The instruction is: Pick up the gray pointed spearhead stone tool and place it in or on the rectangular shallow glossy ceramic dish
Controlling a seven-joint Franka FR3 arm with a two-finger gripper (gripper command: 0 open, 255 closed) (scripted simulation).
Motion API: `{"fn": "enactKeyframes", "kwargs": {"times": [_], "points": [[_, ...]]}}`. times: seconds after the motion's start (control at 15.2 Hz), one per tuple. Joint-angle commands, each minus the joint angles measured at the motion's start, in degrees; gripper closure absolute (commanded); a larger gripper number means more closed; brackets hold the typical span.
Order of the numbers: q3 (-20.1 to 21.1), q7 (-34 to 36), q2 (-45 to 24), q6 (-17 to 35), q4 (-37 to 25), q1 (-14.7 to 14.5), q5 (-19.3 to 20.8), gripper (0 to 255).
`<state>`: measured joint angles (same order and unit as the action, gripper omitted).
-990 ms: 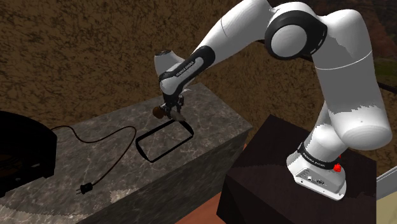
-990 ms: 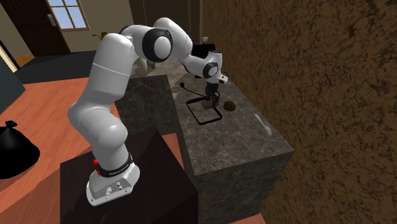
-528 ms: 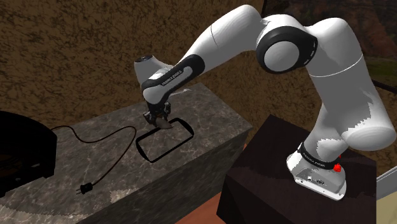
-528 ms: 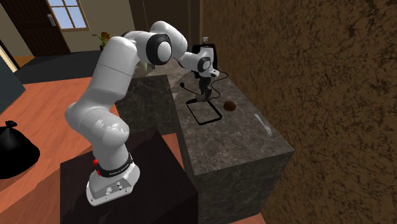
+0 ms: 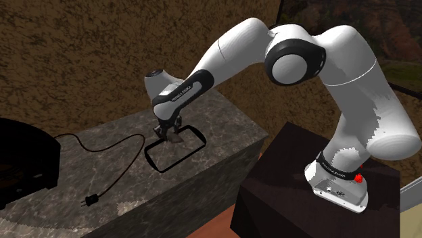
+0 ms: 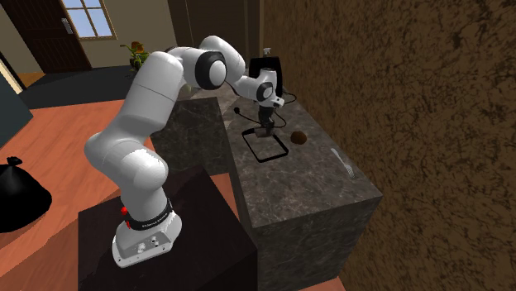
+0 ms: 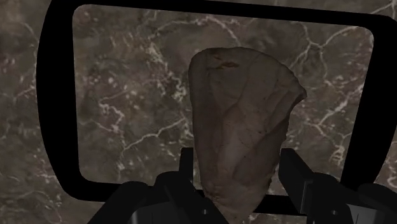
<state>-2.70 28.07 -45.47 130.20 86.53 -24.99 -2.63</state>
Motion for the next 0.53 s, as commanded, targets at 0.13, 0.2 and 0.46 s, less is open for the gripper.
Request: {"fn": "enactKeyframes", "kwargs": {"times": [0.13,0.2,0.46], "points": [[0.09,0.03,-2.15,1.68,-0.50,0.00,-0.08,255],[0.11,0.02,-2.71,2.10,-0.65,0.01,-0.10,255],[0.15,0.00,-3.92,2.94,-1.01,0.05,-0.14,255]]}}
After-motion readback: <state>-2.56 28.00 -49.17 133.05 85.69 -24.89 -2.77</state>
